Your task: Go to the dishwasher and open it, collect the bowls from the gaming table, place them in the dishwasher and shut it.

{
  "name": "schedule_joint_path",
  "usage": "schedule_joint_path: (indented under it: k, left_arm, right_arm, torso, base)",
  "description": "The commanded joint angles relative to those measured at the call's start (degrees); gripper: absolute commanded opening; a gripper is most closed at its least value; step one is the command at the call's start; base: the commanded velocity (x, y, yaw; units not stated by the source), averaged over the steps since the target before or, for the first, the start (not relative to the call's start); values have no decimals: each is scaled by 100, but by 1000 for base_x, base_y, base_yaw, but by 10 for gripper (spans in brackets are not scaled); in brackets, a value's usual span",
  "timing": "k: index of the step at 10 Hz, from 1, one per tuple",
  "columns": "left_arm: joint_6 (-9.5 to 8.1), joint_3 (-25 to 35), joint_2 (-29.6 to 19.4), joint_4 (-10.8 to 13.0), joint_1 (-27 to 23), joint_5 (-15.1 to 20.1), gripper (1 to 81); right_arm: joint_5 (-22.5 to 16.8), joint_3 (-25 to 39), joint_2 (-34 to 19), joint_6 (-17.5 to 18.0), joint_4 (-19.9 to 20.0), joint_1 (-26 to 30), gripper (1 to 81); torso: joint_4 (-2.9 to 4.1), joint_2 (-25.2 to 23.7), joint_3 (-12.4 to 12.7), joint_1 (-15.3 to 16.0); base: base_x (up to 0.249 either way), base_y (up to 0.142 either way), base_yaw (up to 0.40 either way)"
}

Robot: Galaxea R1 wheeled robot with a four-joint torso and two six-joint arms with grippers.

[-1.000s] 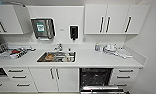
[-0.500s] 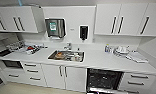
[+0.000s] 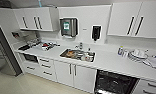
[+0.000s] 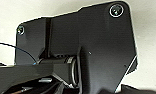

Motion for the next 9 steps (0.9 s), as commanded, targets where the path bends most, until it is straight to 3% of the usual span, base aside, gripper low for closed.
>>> schedule_joint_path:
  k: [1, 9]
  left_arm:
    - [5, -83, -46, -29, -236, 317, 811]
    - [32, -356, 103, 33, -270, 317, 811]
  right_arm:
    - [-318, -13, 14, -31, 28, 242, 811]
    - [-318, -180, -20, -31, 28, 242, 811]
  torso:
    - [0, 0, 0, 0]
    - [0, 0, 0, 0]
  base:
    - [0, 0, 346]
    - [0, 0, 354]
